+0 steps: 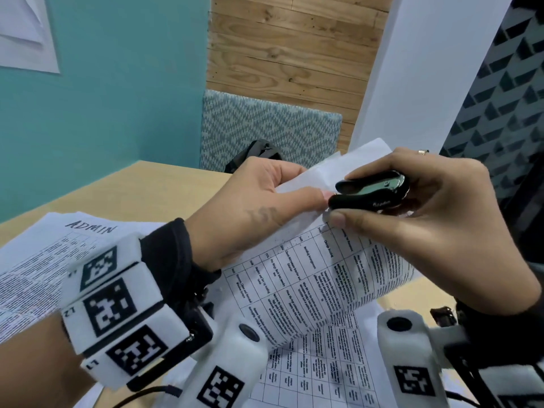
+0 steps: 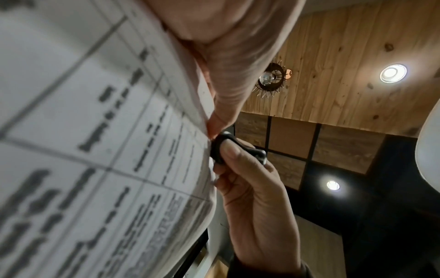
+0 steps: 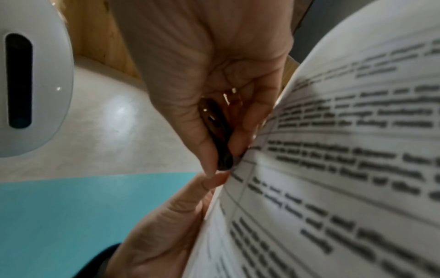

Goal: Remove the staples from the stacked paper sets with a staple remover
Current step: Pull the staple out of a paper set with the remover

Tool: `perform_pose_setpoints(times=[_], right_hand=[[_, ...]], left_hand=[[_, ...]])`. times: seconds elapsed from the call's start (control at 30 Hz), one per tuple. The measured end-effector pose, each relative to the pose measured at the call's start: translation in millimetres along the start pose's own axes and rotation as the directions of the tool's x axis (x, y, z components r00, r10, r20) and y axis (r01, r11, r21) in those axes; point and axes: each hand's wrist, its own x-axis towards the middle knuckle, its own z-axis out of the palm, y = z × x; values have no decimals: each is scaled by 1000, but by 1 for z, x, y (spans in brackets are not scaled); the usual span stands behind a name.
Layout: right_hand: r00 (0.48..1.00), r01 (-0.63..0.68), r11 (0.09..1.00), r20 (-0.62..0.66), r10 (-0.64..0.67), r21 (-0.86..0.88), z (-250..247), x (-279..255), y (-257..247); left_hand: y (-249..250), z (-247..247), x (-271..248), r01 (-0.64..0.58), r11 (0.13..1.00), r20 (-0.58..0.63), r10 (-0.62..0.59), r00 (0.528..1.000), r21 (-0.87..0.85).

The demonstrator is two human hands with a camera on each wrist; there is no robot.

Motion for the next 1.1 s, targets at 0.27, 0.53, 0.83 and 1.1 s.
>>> perform_pose_setpoints(times=[0.27,0.53,0.83,1.1], right_hand=[[967,-256,866,133,220,430,-6,3,-2],[971,-232,930,12,238,286,-16,3,-3],[872,-338,935,339,354,-108,-11,5,-1],[759,-335,919,519,393,-207,-24,9,17]], left_hand=[[4,2,-3,-137,961,-20,146,989,240],[6,-3,-3,-160,790,-159,309,938,591],[7,-34,9,71,923,-86,-42,995,378],[3,-43,12,123,931,-45,-115,992,343]])
